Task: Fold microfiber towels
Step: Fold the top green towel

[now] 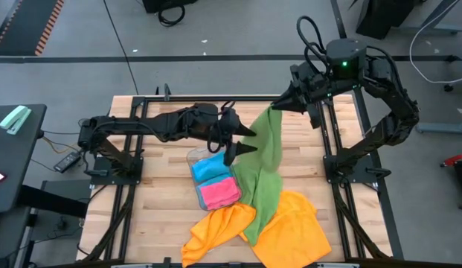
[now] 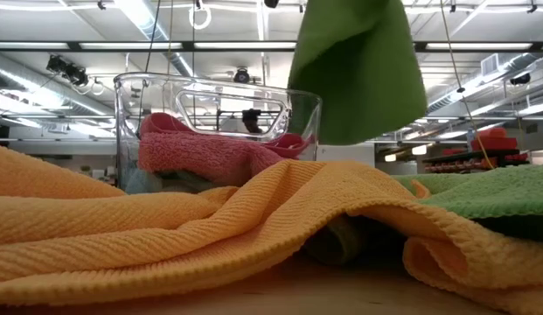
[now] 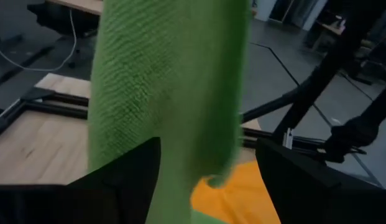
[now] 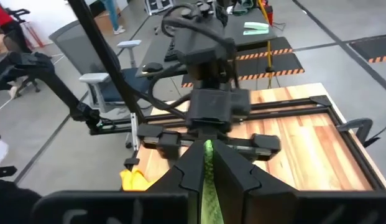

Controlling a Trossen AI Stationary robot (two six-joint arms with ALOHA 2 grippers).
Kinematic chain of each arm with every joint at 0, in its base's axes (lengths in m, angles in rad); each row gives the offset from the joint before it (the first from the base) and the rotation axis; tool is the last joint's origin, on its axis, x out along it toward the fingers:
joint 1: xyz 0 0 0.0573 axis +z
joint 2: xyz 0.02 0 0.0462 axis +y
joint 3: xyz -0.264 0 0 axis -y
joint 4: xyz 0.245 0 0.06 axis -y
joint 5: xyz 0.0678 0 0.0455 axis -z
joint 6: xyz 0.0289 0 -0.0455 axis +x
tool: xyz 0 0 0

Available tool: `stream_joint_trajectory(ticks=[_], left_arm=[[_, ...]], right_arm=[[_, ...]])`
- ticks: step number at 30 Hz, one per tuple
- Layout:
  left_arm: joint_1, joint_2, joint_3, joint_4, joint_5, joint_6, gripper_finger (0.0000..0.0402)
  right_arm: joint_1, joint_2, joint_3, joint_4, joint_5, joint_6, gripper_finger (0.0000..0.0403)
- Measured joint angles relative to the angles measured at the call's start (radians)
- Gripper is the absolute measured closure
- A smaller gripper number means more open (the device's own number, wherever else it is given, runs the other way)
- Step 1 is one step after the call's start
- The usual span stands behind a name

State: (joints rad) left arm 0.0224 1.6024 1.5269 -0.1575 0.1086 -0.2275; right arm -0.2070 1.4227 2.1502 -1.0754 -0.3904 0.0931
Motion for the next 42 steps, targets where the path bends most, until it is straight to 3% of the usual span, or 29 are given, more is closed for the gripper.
stream_joint_trajectory(ticks=[6,16,19,23,31,42], left_arm=[[-0.011,-0.011,0.0,-0.003,0.004,0.003,0.0139],[-0.048,-0.024,0.0,0.137,-0.004,-0.022,0.0158],[-0.063,-0.02,0.001,0.137,-0.106,-0.015,0.0161],[-0.067,-0.019,0.0,0.111,-0.229,-0.012,0.0161],[-0.058,-0.011,0.0,0.048,-0.234,0.027,0.0146],[-0.053,-0.01,-0.001,0.02,-0.236,0.054,0.0167]], right_arm=[[0.0,0.0,0.0,-0.001,0.072,0.001,0.0364],[0.001,0.009,-0.001,0.0,0.152,0.06,0.0364],[0.003,0.017,-0.001,0.0,0.17,0.073,0.0364],[0.003,0.032,-0.001,0.005,0.173,0.08,0.0364],[0.003,0.047,-0.001,0.043,0.145,0.071,0.0364],[0.003,0.05,-0.001,0.038,0.128,0.06,0.0364]])
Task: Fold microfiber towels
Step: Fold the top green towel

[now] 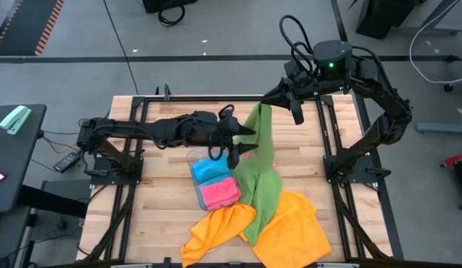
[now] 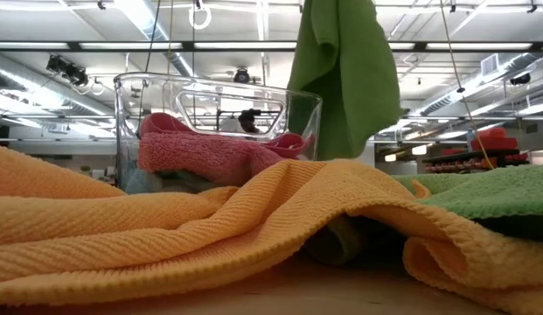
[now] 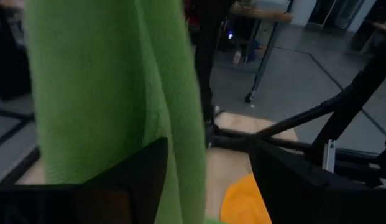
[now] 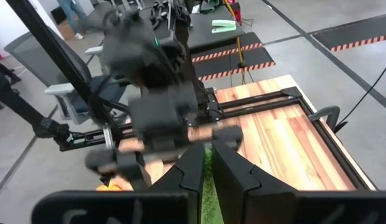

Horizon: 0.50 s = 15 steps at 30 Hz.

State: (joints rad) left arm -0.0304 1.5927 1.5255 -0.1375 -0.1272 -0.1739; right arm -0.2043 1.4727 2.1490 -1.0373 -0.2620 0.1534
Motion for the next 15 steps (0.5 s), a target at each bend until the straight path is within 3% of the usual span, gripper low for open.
stream_joint_trajectory(ticks=[6,15], left_arm=[[0.006,-0.041,0.002,0.02,-0.052,0.051,0.0174],[0.004,0.018,0.0,-0.003,-0.062,0.028,0.0178]], right_arm=[[0.0,0.0,0.0,-0.01,-0.001,-0.004,0.0364],[0.0,-0.001,0.0,0.016,-0.001,-0.003,0.0364]])
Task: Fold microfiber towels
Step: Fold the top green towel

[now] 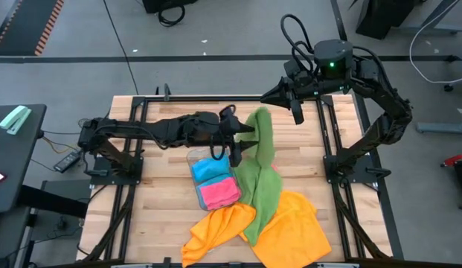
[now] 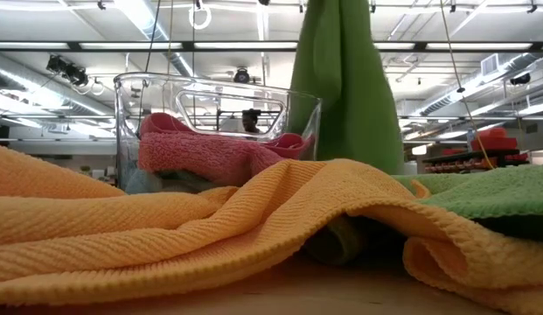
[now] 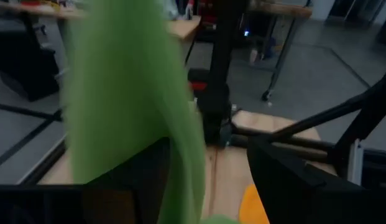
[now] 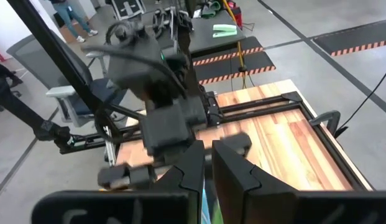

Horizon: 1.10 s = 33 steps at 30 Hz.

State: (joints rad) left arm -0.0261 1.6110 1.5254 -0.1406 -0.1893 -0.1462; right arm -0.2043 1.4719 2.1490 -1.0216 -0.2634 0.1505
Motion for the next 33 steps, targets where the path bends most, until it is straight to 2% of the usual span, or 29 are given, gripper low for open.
stream_joint_trajectory(ticks=[9,12,15,17,22,29,33], left_arm=[[0.0,0.041,0.001,-0.043,0.002,-0.007,0.0186],[-0.001,0.038,0.001,-0.109,0.028,-0.047,0.0187],[-0.002,0.036,0.001,-0.166,0.079,-0.088,0.019],[-0.008,0.036,0.001,-0.199,0.089,-0.109,0.0193],[-0.031,0.036,0.001,-0.238,0.09,-0.109,0.0202],[-0.067,0.031,0.001,-0.328,0.091,-0.163,0.0213],[-0.092,0.016,0.001,-0.424,0.09,-0.211,0.022]], right_arm=[[0.0,0.0,0.001,-0.011,0.0,0.018,0.0364],[0.0,0.0,0.002,-0.155,0.003,0.0,0.0364],[0.0,-0.002,-0.032,-0.328,0.061,-0.103,0.0364],[0.0,-0.001,-0.086,-0.368,0.086,-0.146,0.0364],[-0.012,0.0,-0.266,-0.336,0.098,-0.233,0.0356],[-0.011,0.001,-0.534,-0.218,0.081,-0.36,0.031],[0.005,0.001,-0.698,-0.091,0.08,-0.438,0.0282]])
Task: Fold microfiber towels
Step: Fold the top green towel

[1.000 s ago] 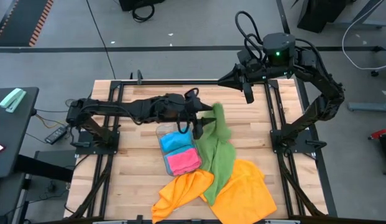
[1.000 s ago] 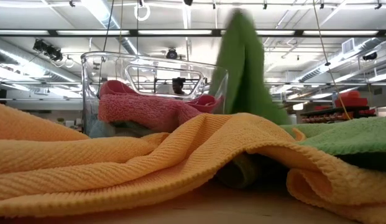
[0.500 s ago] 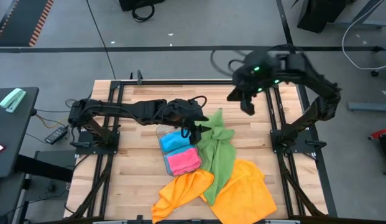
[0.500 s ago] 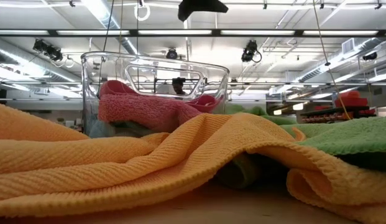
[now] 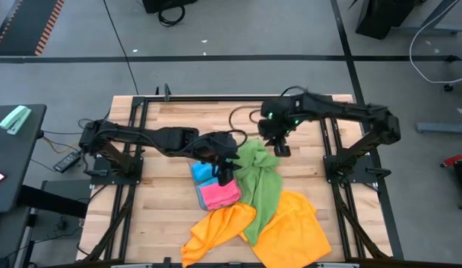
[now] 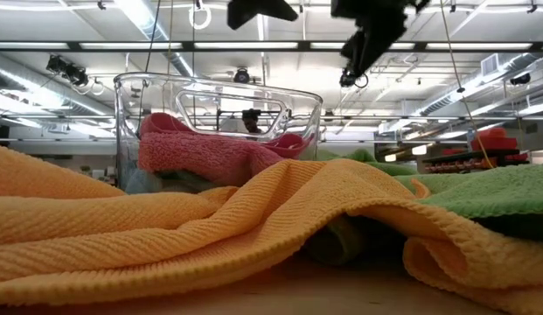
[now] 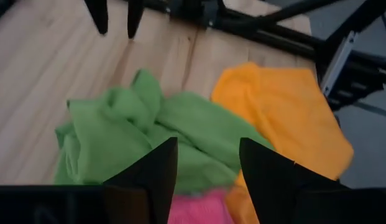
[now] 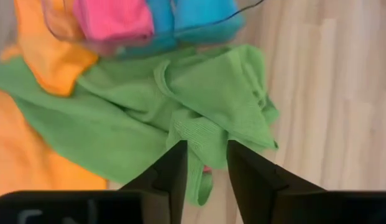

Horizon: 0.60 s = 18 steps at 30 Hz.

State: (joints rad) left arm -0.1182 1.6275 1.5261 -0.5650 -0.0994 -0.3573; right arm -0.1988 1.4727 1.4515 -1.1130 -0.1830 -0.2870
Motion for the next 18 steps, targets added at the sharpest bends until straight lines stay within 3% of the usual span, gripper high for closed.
stream_joint_trajectory(ticks=[5,12,18], left_arm=[[-0.028,-0.019,0.001,-0.064,0.0,-0.025,0.0232],[-0.038,-0.019,0.001,-0.061,-0.001,-0.025,0.0246],[-0.036,-0.019,0.001,-0.061,-0.001,-0.025,0.0256]], right_arm=[[0.001,0.0,-0.183,0.181,0.045,-0.094,0.0262],[0.006,0.0,-0.362,0.427,0.189,-0.158,0.0261],[0.006,0.0,-0.494,0.572,0.201,-0.168,0.0261]])
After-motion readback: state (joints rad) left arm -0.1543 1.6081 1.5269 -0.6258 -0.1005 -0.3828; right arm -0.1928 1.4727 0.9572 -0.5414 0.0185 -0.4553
